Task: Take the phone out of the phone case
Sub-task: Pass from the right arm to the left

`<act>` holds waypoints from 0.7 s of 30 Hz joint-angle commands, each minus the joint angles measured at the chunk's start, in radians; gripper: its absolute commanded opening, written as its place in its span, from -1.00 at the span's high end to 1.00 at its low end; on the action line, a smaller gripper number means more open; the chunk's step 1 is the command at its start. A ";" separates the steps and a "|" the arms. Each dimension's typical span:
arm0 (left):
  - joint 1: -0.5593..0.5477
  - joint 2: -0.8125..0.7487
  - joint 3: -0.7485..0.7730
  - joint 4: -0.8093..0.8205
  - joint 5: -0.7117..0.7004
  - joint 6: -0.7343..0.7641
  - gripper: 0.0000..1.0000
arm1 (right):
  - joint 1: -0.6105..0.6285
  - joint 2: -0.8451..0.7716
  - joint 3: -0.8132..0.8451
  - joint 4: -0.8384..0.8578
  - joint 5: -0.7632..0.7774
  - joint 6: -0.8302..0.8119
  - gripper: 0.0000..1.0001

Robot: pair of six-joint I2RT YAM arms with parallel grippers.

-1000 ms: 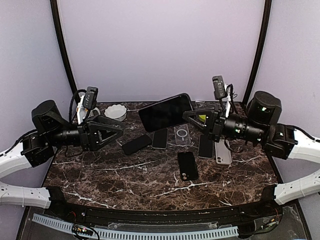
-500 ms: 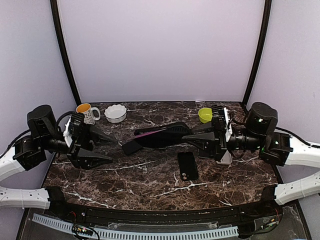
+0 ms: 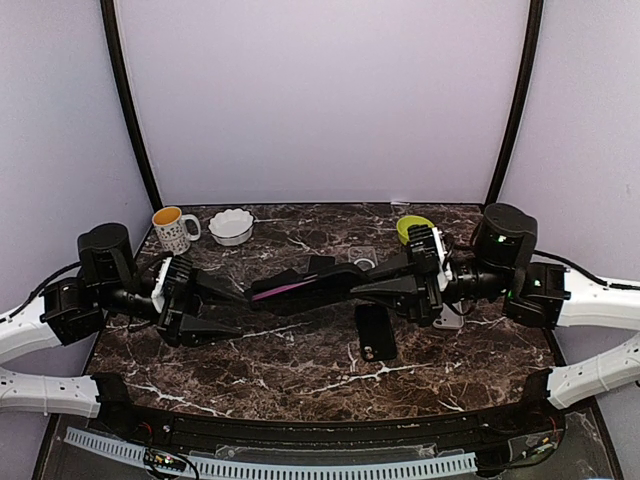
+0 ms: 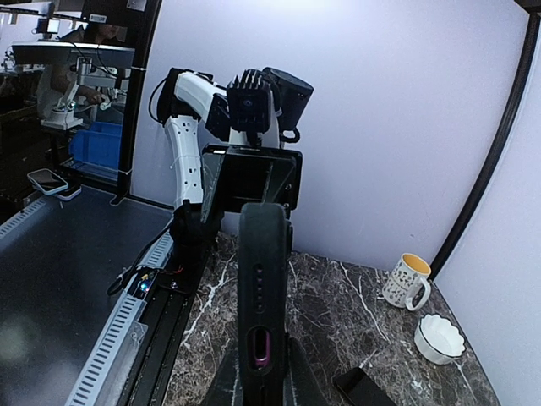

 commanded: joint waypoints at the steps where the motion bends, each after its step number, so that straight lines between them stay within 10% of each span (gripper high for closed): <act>1: -0.007 -0.006 -0.018 0.078 -0.037 0.003 0.07 | -0.003 -0.001 0.022 0.145 -0.029 0.004 1.00; 21: -0.042 0.073 -0.025 0.234 -0.069 -0.031 0.22 | 0.021 0.047 0.022 0.169 -0.025 0.011 1.00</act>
